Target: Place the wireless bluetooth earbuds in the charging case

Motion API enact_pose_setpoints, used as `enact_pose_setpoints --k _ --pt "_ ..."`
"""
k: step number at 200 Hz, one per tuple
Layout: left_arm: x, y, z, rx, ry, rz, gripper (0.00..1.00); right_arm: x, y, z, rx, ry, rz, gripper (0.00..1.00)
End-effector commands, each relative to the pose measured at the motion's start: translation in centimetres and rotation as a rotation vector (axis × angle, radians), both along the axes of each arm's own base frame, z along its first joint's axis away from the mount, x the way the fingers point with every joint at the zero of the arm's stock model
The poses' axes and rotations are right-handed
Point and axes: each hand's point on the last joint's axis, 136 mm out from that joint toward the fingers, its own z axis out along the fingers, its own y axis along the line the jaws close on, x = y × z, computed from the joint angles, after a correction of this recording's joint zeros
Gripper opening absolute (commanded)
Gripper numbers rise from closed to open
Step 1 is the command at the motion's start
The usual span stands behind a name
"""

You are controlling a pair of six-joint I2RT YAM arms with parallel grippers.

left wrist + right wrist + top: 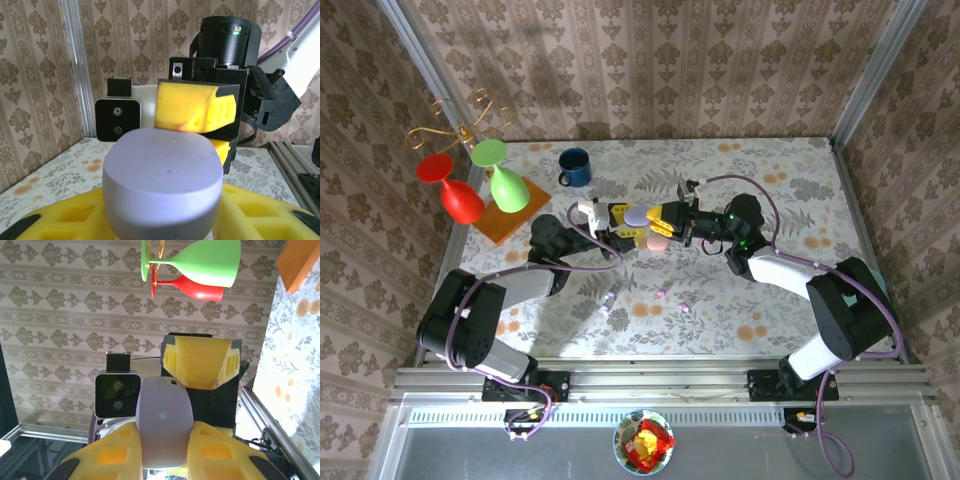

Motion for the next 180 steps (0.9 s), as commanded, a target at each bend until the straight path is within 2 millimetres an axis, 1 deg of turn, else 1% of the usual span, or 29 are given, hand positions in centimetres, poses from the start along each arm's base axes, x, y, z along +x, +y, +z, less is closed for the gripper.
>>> enact_pose_setpoints --k 1,17,43,55,73,95,108,131,164,175,180 --pt "-0.6 0.3 2.4 -0.035 -0.064 -0.019 0.49 -0.6 -0.2 0.7 -0.013 -0.044 0.01 0.13" --pt "-0.6 0.3 2.3 -0.035 -0.068 -0.014 0.5 -0.5 -0.2 0.6 -0.014 -0.042 0.009 0.13" --pt "-0.6 0.3 2.2 -0.032 -0.065 -0.02 0.43 -0.5 -0.2 0.7 -0.009 -0.04 0.01 0.13" --pt "-0.6 0.3 2.2 -0.033 -0.066 -0.02 0.42 -0.4 -0.2 1.0 0.0 -0.043 0.01 0.13" --pt "-0.6 0.3 2.1 -0.03 -0.067 -0.019 0.5 -0.5 -0.2 1.4 0.022 -0.046 0.013 0.13" --pt "-0.5 0.3 2.0 -0.029 -0.067 -0.017 0.51 -0.5 -0.3 1.8 0.045 -0.051 0.015 0.13" --pt "-0.5 0.3 2.0 -0.029 -0.067 -0.018 0.5 -0.4 -0.2 1.7 0.043 -0.047 0.013 0.13" --pt "-0.6 0.2 2.1 -0.03 -0.065 -0.02 0.46 -0.3 -0.2 1.1 0.034 -0.034 0.011 0.13" --pt "-0.8 0.2 2.4 -0.033 -0.069 -0.031 0.4 -0.3 -0.2 0.8 0.026 -0.029 0.01 0.13" --pt "-0.9 0.2 2.5 -0.034 -0.069 -0.033 0.4 -0.3 -0.1 0.7 0.02 -0.026 0.011 0.13" --pt "-0.9 0.2 2.6 -0.035 -0.07 -0.034 0.42 -0.2 -0.1 0.6 0.016 -0.025 0.009 0.13"
